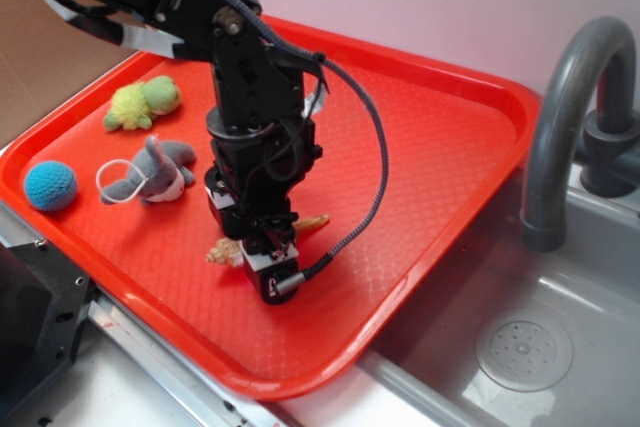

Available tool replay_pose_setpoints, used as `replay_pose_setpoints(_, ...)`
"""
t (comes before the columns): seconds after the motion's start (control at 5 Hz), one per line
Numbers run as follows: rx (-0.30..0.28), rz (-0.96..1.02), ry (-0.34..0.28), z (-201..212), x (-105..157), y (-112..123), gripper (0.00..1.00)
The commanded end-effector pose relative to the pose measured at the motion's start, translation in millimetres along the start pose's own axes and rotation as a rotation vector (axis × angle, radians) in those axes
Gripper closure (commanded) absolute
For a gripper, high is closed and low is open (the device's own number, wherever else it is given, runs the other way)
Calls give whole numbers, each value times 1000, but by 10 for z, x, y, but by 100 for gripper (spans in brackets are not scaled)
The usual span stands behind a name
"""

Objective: Grab the shell.

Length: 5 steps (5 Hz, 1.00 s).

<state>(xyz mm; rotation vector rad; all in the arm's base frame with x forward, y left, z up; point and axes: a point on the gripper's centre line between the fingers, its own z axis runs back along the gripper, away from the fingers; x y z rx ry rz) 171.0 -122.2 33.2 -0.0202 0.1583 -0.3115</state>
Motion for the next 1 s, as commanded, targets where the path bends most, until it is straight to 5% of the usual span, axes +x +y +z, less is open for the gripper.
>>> replay_pose_setpoints(0.0,-2,116,-134,769,67,304,100)
replay_pose_setpoints(0.4,-66,268,-280,1697,-195,976,100)
replay_pose_setpoints(0.6,-63,336,-342,1920,-455,1107,100)
replay_pose_setpoints(0.8,-14,318,-312,1945,-398,1061,100)
